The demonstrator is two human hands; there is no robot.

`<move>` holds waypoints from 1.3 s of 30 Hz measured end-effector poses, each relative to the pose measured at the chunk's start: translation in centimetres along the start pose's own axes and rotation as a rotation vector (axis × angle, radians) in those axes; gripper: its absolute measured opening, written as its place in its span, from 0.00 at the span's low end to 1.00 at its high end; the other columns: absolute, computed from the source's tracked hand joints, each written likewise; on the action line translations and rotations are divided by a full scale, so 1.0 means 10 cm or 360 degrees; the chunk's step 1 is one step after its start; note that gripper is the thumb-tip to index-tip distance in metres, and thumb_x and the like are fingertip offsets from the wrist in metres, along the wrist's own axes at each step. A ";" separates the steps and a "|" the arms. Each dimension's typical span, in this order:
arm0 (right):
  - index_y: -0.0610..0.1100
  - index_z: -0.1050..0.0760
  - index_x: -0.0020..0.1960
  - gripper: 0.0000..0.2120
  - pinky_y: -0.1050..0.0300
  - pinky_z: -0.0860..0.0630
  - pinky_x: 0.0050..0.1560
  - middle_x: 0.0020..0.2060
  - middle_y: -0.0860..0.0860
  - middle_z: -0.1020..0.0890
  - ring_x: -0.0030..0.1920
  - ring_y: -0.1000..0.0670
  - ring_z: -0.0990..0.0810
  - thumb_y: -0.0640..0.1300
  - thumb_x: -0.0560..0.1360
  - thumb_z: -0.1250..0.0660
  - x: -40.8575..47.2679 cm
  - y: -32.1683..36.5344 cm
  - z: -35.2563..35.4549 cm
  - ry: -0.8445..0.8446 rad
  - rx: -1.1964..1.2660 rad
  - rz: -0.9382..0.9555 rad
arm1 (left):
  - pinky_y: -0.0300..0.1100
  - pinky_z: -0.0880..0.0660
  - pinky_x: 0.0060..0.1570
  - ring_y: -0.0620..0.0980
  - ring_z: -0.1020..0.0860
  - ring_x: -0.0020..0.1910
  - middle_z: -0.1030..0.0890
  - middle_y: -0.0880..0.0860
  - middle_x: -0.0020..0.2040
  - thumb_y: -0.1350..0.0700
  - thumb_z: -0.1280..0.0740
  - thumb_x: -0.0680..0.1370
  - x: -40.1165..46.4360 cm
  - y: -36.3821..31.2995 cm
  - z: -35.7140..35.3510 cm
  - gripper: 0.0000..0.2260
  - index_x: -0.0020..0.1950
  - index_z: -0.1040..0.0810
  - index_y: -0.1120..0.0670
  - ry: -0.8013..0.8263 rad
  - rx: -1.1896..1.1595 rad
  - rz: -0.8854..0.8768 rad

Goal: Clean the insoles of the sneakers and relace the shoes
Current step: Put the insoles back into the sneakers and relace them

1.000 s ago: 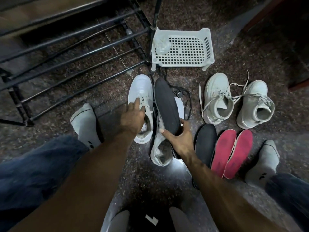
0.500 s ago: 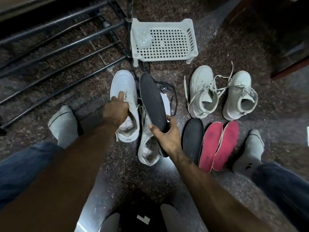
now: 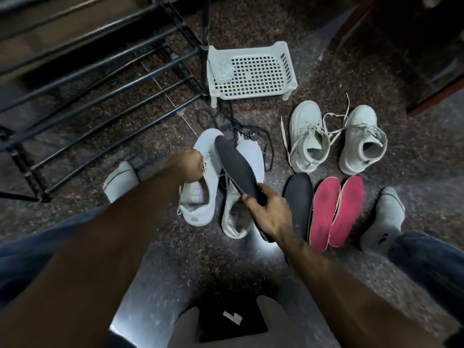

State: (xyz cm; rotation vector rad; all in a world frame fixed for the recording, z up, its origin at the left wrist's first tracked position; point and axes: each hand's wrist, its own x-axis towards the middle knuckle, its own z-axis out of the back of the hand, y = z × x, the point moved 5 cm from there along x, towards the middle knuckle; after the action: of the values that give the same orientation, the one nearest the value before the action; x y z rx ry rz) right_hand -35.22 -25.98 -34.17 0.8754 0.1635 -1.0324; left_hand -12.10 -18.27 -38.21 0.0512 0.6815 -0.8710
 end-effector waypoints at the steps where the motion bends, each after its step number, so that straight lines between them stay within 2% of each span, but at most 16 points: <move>1: 0.54 0.29 0.65 0.25 0.52 0.24 0.48 0.53 0.47 0.17 0.53 0.42 0.20 0.63 0.72 0.36 -0.06 0.01 0.04 0.0025 -0.0142 0.0059 | 0.48 0.24 0.44 0.62 0.21 0.47 0.20 0.63 0.48 0.59 0.36 0.73 -0.03 -0.03 0.03 0.05 0.37 0.26 0.57 0.0002 0.0013 0.0050; 2: 0.54 0.29 0.65 0.24 0.52 0.25 0.48 0.53 0.46 0.17 0.53 0.41 0.20 0.62 0.72 0.36 -0.11 0.03 0.08 0.0049 -0.0263 0.0109 | 0.48 0.24 0.45 0.62 0.20 0.50 0.20 0.62 0.51 0.57 0.36 0.74 -0.04 -0.06 0.04 0.05 0.44 0.23 0.58 -0.0012 0.0032 0.0087; 3: 0.54 0.29 0.66 0.24 0.52 0.26 0.48 0.54 0.46 0.17 0.54 0.41 0.21 0.61 0.72 0.35 -0.16 0.04 0.11 0.0066 -0.0357 0.0148 | 0.49 0.24 0.47 0.62 0.20 0.52 0.20 0.62 0.54 0.56 0.36 0.74 -0.06 -0.09 0.05 0.09 0.51 0.21 0.58 -0.0024 0.0051 0.0121; 5: 0.54 0.29 0.67 0.26 0.52 0.26 0.49 0.55 0.46 0.17 0.54 0.40 0.21 0.61 0.72 0.34 -0.24 0.06 0.19 0.0083 -0.0491 0.0200 | 0.49 0.23 0.48 0.62 0.20 0.54 0.20 0.62 0.56 0.56 0.36 0.74 -0.09 -0.13 0.05 0.14 0.57 0.22 0.59 -0.0068 0.0066 0.0157; 10: 0.55 0.27 0.60 0.23 0.53 0.31 0.40 0.49 0.48 0.16 0.48 0.40 0.20 0.63 0.69 0.37 -0.32 0.13 0.36 0.0126 -0.0919 0.0465 | 0.52 0.23 0.51 0.64 0.21 0.54 0.20 0.63 0.57 0.56 0.35 0.75 -0.22 0.00 -0.10 0.12 0.56 0.20 0.59 -0.0212 -0.0131 0.0407; 14: 0.55 0.29 0.62 0.22 0.53 0.28 0.43 0.52 0.49 0.17 0.49 0.41 0.20 0.62 0.71 0.39 -0.36 0.22 0.52 0.0242 -0.1266 0.0654 | 0.52 0.24 0.55 0.64 0.22 0.57 0.20 0.63 0.59 0.56 0.34 0.75 -0.30 0.05 -0.20 0.13 0.57 0.21 0.59 -0.0227 -0.0170 0.0575; 16: 0.54 0.31 0.65 0.24 0.53 0.31 0.42 0.53 0.48 0.18 0.50 0.40 0.20 0.62 0.72 0.40 -0.39 0.27 0.55 0.0264 -0.1441 0.0741 | 0.51 0.25 0.56 0.63 0.23 0.59 0.21 0.62 0.60 0.57 0.34 0.75 -0.33 0.04 -0.19 0.14 0.60 0.23 0.58 -0.0233 -0.0169 0.0618; 19: 0.51 0.31 0.62 0.25 0.54 0.35 0.39 0.54 0.49 0.19 0.49 0.40 0.20 0.64 0.72 0.44 -0.44 0.35 0.51 0.0318 -0.1614 0.0881 | 0.50 0.24 0.55 0.63 0.23 0.60 0.22 0.62 0.62 0.59 0.36 0.76 -0.35 0.00 -0.17 0.15 0.62 0.24 0.58 -0.0230 -0.0144 0.0639; 26: 0.44 0.27 0.55 0.23 0.53 0.33 0.41 0.51 0.44 0.18 0.49 0.40 0.18 0.62 0.74 0.41 -0.63 0.84 0.39 0.0289 -0.1701 0.0990 | 0.53 0.25 0.57 0.64 0.24 0.62 0.24 0.62 0.63 0.60 0.37 0.76 -0.37 0.05 -0.19 0.16 0.63 0.25 0.59 -0.0296 -0.0240 0.0726; 30: 0.44 0.24 0.54 0.17 0.53 0.33 0.41 0.51 0.43 0.18 0.51 0.40 0.18 0.56 0.76 0.38 -0.70 1.09 0.16 0.0360 -0.1662 0.0929 | 0.53 0.26 0.58 0.64 0.25 0.62 0.25 0.63 0.63 0.60 0.36 0.76 -0.37 0.13 -0.20 0.16 0.64 0.26 0.61 -0.0271 -0.0335 0.0752; 32: 0.44 0.23 0.54 0.14 0.53 0.32 0.41 0.51 0.44 0.18 0.50 0.41 0.19 0.52 0.76 0.37 -0.67 1.13 0.02 0.0363 -0.1617 0.0867 | 0.54 0.26 0.58 0.64 0.25 0.61 0.25 0.63 0.63 0.59 0.36 0.76 -0.36 0.16 -0.20 0.16 0.63 0.26 0.61 -0.0204 -0.0338 0.0665; 35: 0.44 0.23 0.55 0.14 0.53 0.33 0.41 0.50 0.45 0.18 0.49 0.41 0.19 0.52 0.76 0.36 -0.64 1.11 -0.14 0.0339 -0.1523 0.0771 | 0.54 0.26 0.59 0.65 0.25 0.60 0.28 0.62 0.64 0.57 0.36 0.77 -0.38 0.16 -0.23 0.16 0.63 0.26 0.62 -0.0081 -0.0158 0.0480; 39: 0.43 0.23 0.55 0.16 0.54 0.31 0.42 0.51 0.44 0.19 0.51 0.41 0.20 0.54 0.76 0.37 -0.60 0.97 -0.28 0.0295 -0.1314 0.0581 | 0.55 0.26 0.55 0.62 0.27 0.57 0.35 0.58 0.63 0.53 0.39 0.79 -0.40 0.16 -0.21 0.14 0.58 0.22 0.61 -0.0127 0.0141 0.0150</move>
State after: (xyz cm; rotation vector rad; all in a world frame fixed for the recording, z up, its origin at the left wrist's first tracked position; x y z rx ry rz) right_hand -29.91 -17.85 -27.63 0.2232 0.5234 -0.4590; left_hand -13.82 -13.82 -37.91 0.1263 0.5615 -0.8078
